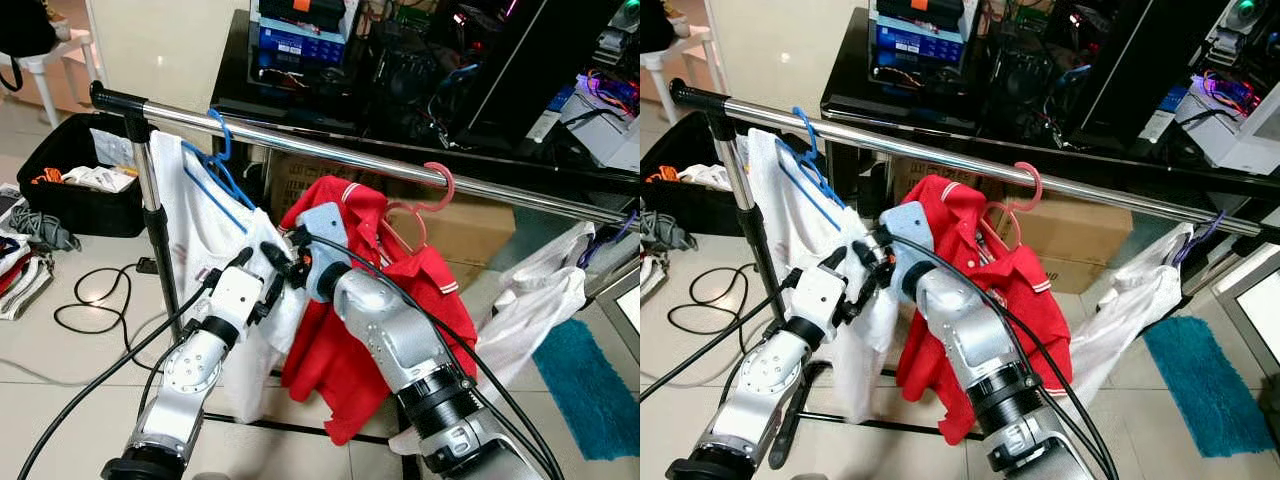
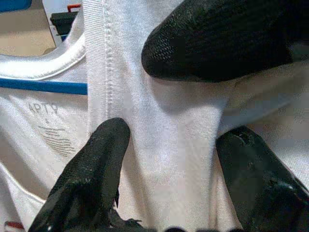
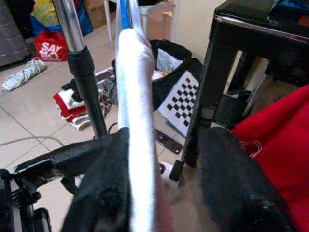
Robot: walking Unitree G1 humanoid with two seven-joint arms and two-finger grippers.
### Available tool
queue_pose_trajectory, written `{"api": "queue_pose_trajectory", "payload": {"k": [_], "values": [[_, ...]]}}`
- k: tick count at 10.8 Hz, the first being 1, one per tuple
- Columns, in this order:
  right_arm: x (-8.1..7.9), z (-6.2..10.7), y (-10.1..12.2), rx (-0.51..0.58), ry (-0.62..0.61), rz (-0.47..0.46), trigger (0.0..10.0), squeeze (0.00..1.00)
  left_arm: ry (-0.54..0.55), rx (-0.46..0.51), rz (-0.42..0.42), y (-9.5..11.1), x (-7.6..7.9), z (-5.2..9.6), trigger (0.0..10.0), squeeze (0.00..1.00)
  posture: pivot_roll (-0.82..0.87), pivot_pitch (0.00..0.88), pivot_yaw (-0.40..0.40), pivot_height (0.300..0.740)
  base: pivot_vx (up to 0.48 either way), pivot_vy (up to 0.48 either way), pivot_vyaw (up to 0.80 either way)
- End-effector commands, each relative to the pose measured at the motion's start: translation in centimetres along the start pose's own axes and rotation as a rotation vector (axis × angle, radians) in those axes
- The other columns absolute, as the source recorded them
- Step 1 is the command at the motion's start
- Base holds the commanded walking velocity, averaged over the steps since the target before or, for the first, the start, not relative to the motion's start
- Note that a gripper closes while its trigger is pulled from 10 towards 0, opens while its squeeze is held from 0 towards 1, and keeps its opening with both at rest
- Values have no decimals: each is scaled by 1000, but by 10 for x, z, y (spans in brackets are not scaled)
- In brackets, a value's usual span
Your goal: Hang hanger
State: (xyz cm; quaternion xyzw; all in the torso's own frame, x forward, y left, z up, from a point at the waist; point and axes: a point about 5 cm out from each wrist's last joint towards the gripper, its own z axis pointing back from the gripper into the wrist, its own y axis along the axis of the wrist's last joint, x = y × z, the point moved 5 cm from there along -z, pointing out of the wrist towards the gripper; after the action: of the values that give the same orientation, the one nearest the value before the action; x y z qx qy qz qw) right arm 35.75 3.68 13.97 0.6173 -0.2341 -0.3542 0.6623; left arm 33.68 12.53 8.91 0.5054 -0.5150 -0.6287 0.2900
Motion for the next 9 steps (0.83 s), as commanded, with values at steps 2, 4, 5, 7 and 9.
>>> {"api": "queue_pose_trajectory", "payload": {"k": [2,4,5,7,9], "values": [[-4,-5,16,56,2,-8,0,0,-22,25,7,6,10,-1,10000,0,327,78,-190,740,0,0,0],[-7,-4,21,99,34,-2,0,0,-21,25,7,6,10,-2,10000,0,326,78,-188,740,0,0,0],[-9,-3,22,108,45,-1,0,0,-20,25,7,6,10,-2,10000,0,326,78,-188,740,0,0,0],[-15,-1,26,138,90,9,0,0,-19,22,6,5,9,-2,10000,0,327,75,-188,740,0,0,0],[-17,-1,25,143,102,13,0,0,-19,22,5,5,9,-2,10000,0,328,73,-188,740,0,0,0]]}}
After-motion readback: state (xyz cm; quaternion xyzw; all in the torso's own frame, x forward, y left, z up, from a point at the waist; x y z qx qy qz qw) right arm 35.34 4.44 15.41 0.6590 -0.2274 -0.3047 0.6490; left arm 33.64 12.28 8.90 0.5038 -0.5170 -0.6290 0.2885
